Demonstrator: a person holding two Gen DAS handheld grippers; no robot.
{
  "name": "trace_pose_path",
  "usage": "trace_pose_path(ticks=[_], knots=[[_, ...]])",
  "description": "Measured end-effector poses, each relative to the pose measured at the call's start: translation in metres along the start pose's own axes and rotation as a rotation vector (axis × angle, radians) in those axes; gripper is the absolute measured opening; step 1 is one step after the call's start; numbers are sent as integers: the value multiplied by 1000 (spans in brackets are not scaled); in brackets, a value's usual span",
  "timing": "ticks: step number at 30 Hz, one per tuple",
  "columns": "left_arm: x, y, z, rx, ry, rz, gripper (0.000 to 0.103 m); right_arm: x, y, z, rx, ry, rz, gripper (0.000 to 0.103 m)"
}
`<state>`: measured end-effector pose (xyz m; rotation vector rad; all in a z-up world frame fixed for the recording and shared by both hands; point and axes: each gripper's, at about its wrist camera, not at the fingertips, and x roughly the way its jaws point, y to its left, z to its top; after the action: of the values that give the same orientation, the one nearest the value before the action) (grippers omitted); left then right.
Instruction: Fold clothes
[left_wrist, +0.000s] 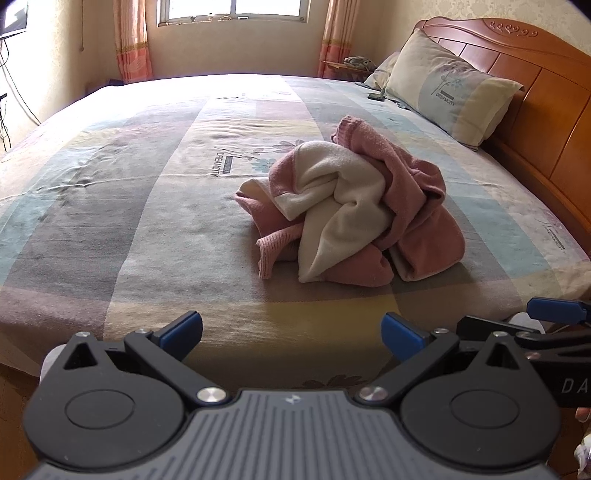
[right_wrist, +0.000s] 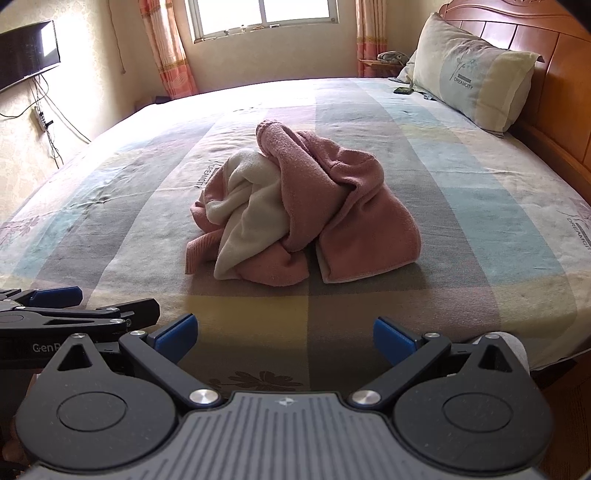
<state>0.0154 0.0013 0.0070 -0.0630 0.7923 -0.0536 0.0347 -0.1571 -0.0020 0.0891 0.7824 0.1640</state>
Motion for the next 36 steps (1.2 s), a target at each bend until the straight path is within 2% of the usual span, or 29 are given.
trace_pose_path(ticks=[18, 27, 36], knots=[[14, -1, 14, 31, -10, 6, 102, 11, -1, 9, -20, -1, 12, 103], [49, -1, 49, 45, 2, 9, 102, 42, -8, 40, -29, 12, 15, 103], [101, -7, 91, 65, 31, 6, 102, 87, -27, 81, -17, 36, -17, 103]])
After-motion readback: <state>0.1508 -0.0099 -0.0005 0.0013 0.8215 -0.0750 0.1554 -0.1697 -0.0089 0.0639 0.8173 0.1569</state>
